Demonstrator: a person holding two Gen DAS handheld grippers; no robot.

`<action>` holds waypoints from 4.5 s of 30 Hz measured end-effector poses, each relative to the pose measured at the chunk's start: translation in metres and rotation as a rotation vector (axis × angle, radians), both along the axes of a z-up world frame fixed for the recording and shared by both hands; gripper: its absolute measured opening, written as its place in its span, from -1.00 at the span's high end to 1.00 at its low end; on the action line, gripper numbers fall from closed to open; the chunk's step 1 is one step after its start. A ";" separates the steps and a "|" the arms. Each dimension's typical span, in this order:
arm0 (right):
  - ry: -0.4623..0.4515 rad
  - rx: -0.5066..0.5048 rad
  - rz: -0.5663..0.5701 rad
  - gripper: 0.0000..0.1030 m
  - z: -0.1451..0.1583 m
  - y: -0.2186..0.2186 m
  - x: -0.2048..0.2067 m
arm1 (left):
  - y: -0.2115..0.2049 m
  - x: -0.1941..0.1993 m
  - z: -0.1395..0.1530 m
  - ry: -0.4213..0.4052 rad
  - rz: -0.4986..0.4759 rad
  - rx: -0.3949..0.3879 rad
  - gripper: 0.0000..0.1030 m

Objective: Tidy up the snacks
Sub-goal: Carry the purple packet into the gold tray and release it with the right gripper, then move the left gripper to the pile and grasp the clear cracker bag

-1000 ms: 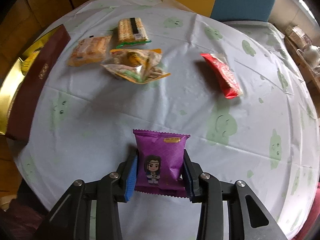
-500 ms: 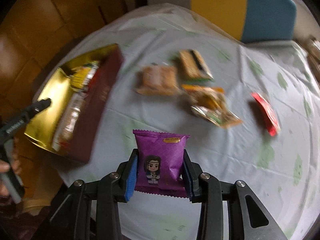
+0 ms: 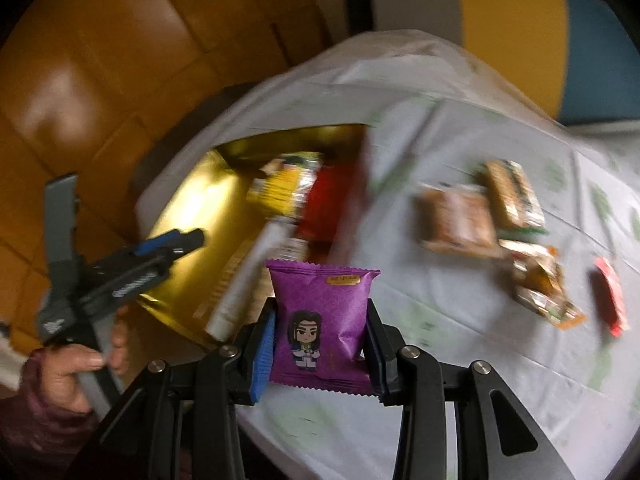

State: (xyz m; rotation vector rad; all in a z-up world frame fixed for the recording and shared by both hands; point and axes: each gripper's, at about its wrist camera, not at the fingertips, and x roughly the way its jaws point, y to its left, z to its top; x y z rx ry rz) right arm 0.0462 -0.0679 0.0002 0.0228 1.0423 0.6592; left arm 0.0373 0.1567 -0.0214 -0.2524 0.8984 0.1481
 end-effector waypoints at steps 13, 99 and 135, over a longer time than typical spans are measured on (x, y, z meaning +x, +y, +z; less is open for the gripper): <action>0.028 -0.074 0.152 0.19 -0.043 0.079 -0.011 | 0.008 -0.002 -0.010 0.025 0.020 -0.003 0.11; -0.026 -0.230 -0.812 -1.00 -0.027 -0.320 0.021 | -0.236 0.117 0.002 0.192 -0.502 0.012 -0.31; -0.045 -0.228 -0.773 -1.00 -0.023 -0.315 0.024 | -0.276 0.058 -0.056 0.185 -0.598 0.151 -0.21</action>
